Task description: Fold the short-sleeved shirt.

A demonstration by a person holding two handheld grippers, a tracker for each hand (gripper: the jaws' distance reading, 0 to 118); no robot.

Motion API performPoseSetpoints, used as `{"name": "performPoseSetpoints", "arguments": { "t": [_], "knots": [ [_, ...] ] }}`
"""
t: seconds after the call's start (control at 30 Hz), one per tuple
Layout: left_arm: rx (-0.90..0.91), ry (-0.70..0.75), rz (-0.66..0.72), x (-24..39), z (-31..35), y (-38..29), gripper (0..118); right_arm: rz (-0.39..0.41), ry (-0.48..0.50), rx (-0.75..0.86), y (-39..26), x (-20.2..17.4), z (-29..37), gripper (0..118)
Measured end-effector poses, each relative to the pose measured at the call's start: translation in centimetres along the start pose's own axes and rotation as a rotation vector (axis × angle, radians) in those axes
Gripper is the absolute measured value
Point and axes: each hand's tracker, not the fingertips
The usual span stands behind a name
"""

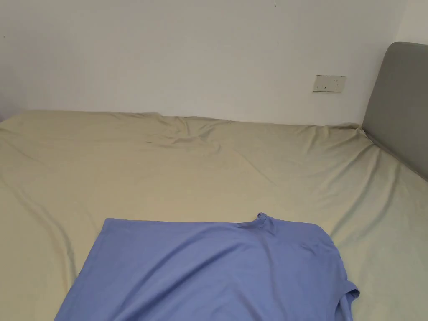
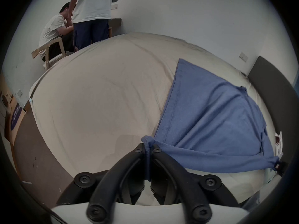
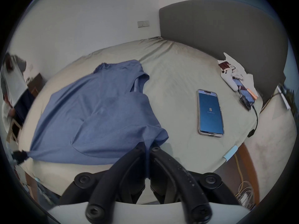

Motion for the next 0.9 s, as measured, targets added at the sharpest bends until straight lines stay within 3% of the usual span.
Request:
{"name": "performPoseSetpoints", "arguments": {
  "t": [0.1, 0.23, 0.3, 0.37, 0.4, 0.43, 0.47, 0.57, 0.6, 0.63, 0.67, 0.7, 0.73, 0.9],
  "knots": [
    [-0.010, 0.016, -0.010, 0.2, -0.6, -0.5, 4, 0.064, -0.028, -0.014, -0.5, -0.7, -0.5, 6],
    [-0.038, 0.005, 0.030, -0.6, -1.3, -1.2, 4, 0.036, -0.034, -0.036, -1.1, -0.4, -1.8, 6],
    [-0.050, 0.003, 0.032, -0.7, -1.8, -1.6, 5, -0.012, -0.048, -0.080, -1.6, -0.2, -2.6, 17],
    [-0.082, 0.042, -0.006, -0.6, -2.2, -2.1, 28, -0.028, -0.074, -0.154, -2.6, 0.3, -3.6, 60],
    [-0.049, 0.082, -0.028, -0.9, -1.6, -2.2, 43, -0.044, -0.051, -0.153, -3.0, 0.7, -3.4, 66],
    [-0.017, 0.073, -0.019, -1.3, -0.9, -2.2, 58, -0.086, -0.022, -0.139, -3.2, 1.1, -2.7, 64],
    [-0.020, 0.043, 0.010, -2.1, 0.2, -1.8, 66, -0.142, -0.003, -0.087, -3.2, 1.5, -1.2, 64],
    [0.029, -0.068, 0.141, -3.4, 3.9, -1.3, 70, -0.242, 0.059, 0.081, -2.4, 2.1, 2.9, 64],
    [0.079, -0.071, 0.137, -3.3, 5.1, -1.4, 67, -0.247, 0.078, 0.098, -2.0, 2.1, 3.8, 64],
    [0.127, -0.060, 0.111, -3.1, 6.3, -1.4, 48, -0.245, 0.090, 0.106, -1.5, 2.1, 4.5, 62],
    [0.158, -0.042, 0.083, -2.6, 7.0, -1.3, 27, -0.227, 0.096, 0.094, -1.1, 2.0, 5.0, 52],
    [0.183, -0.024, 0.067, -2.3, 7.4, -1.3, 8, -0.212, 0.108, 0.095, -0.7, 1.7, 5.0, 34],
    [0.187, -0.004, 0.054, -2.0, 7.8, -1.3, 0, -0.194, 0.110, 0.099, -0.4, 1.3, 5.1, 6],
    [0.144, -0.075, 0.057, -1.6, 7.3, -2.3, 0, -0.150, 0.110, 0.094, -0.9, -0.1, 4.7, 2]
  ]
}}
